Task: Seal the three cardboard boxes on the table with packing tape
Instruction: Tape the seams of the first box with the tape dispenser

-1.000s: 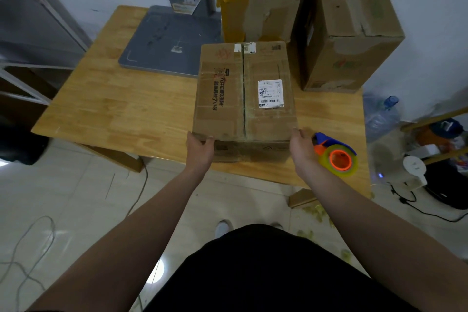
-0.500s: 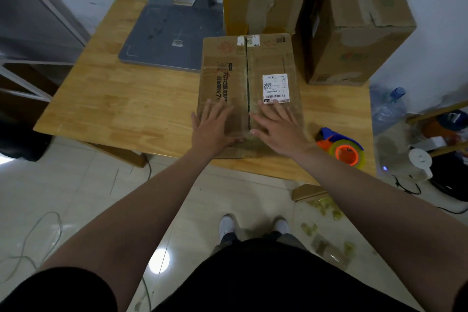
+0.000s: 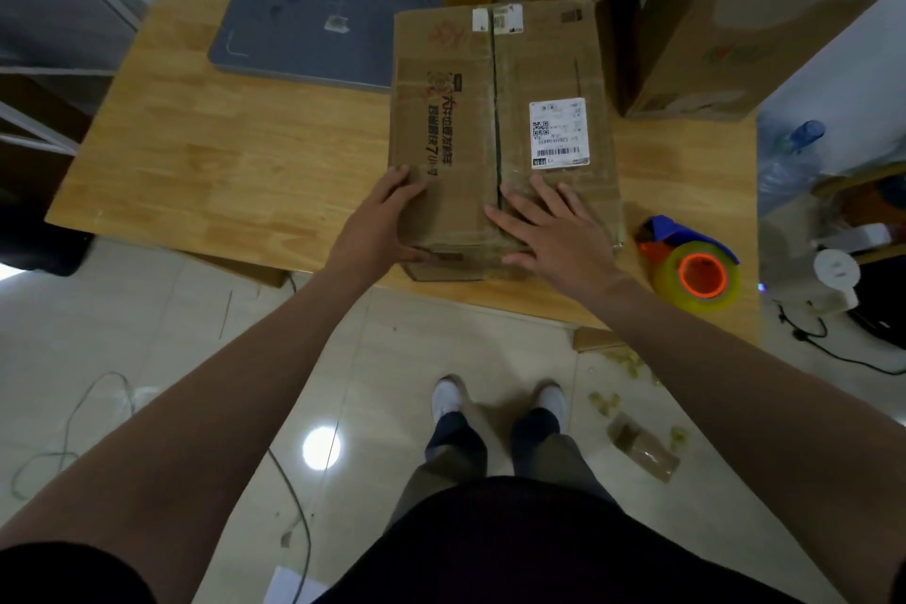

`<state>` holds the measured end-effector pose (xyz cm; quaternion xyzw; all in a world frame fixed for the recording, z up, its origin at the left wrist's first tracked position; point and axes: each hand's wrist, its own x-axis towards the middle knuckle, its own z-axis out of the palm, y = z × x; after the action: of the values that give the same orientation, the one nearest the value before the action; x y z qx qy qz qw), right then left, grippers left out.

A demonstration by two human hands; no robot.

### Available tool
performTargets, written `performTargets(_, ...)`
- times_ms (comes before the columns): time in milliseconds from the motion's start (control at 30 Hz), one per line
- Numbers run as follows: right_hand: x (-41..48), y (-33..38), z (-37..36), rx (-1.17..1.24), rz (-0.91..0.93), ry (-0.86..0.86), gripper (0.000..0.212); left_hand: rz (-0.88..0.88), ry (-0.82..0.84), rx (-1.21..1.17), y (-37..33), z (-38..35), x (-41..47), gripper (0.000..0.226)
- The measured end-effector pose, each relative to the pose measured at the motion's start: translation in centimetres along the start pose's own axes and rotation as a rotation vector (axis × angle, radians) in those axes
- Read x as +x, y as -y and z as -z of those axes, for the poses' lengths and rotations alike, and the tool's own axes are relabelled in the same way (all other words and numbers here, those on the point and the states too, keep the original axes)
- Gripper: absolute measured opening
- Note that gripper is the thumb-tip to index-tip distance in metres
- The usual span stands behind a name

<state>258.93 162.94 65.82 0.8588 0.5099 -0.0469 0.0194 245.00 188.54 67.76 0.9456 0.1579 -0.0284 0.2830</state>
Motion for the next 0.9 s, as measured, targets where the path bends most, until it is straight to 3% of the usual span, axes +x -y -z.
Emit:
performTargets(300, 0.0, 0.0, 0.6, 0.087, -0.018, -0.011, 0.073, -0.157, 0.112, -0.044, 2.8, 2.8, 0.6, 0.097)
performTargets(433, -0.2, 0.5, 1.4, 0.403, -0.021, -0.123, 0.059, -0.201, 0.057, -0.155, 1.4, 2.0, 0.1, 0.064)
performTargets(533, 0.4, 1.9, 1.3, 0.453, 0.088, -0.284, 0.046, -0.344, -0.071, -0.087, 0.5, -0.3, -0.1, 0.033)
performTargets(667, 1.8, 4.3, 0.9, 0.414, 0.077, -0.273, 0.036, -0.284, -0.104, -0.093, -0.2, -2.0, 0.0, 0.032)
performTargets(900, -0.3, 1.3, 0.2, 0.282, 0.122, -0.358, 0.035, -0.23, -0.069, -0.131, 0.1, -1.4, -0.4, 0.044)
